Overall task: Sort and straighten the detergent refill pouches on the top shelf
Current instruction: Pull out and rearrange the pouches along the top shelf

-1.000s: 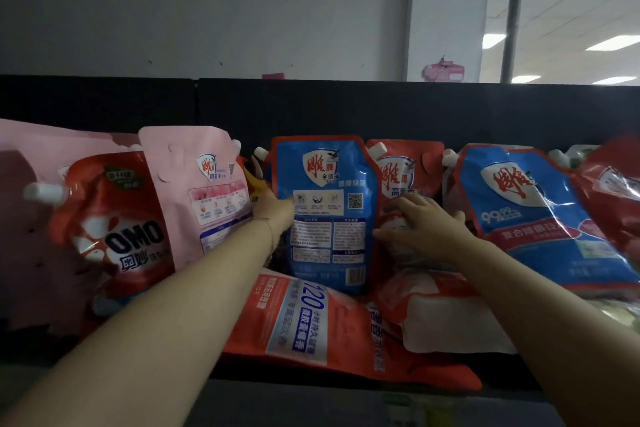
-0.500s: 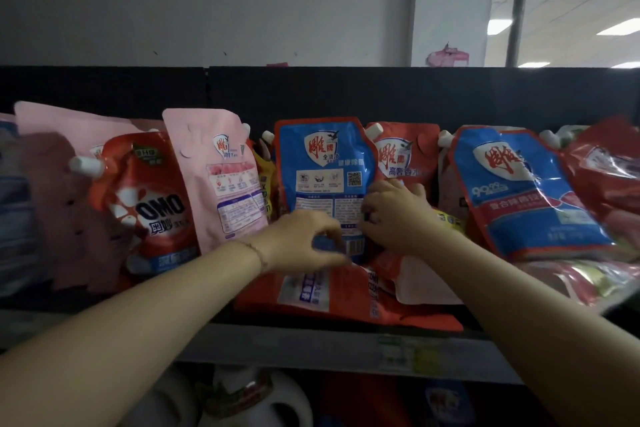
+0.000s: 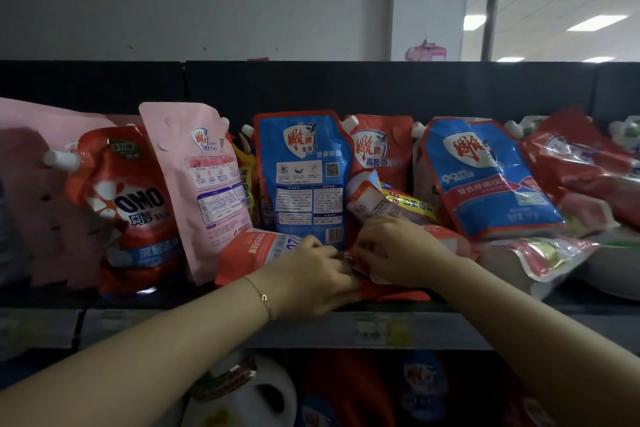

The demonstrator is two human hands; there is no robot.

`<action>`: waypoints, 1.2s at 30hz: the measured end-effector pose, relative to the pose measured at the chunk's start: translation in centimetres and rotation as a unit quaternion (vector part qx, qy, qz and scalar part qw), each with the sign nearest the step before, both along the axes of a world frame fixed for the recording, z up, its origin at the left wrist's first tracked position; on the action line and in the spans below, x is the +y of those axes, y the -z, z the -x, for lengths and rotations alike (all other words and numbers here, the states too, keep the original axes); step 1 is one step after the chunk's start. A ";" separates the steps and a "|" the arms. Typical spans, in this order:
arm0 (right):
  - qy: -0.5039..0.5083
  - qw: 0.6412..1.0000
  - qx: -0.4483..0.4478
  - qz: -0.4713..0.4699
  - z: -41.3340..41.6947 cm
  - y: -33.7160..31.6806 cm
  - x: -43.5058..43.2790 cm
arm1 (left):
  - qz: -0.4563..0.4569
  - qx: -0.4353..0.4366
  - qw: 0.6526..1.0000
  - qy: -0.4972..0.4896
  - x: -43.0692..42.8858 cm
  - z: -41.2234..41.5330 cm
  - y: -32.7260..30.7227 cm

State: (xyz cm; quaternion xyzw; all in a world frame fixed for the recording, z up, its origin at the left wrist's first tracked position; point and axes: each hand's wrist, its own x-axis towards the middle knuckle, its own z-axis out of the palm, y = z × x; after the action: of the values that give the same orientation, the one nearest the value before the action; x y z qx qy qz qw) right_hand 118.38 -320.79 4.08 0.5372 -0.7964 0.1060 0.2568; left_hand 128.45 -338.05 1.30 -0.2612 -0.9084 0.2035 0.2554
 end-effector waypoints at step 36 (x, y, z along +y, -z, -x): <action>-0.069 0.975 -0.177 0.113 1.1 0.0 0.8 | -0.720 0.332 0.600 -0.109 -5.0 3.3 -5.4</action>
State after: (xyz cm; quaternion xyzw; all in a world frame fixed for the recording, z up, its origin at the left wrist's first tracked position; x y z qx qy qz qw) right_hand 117.26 -319.97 4.08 0.5308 -0.7733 0.3061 0.1632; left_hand 125.16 -343.03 6.70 0.1939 -0.6350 -0.4174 0.6205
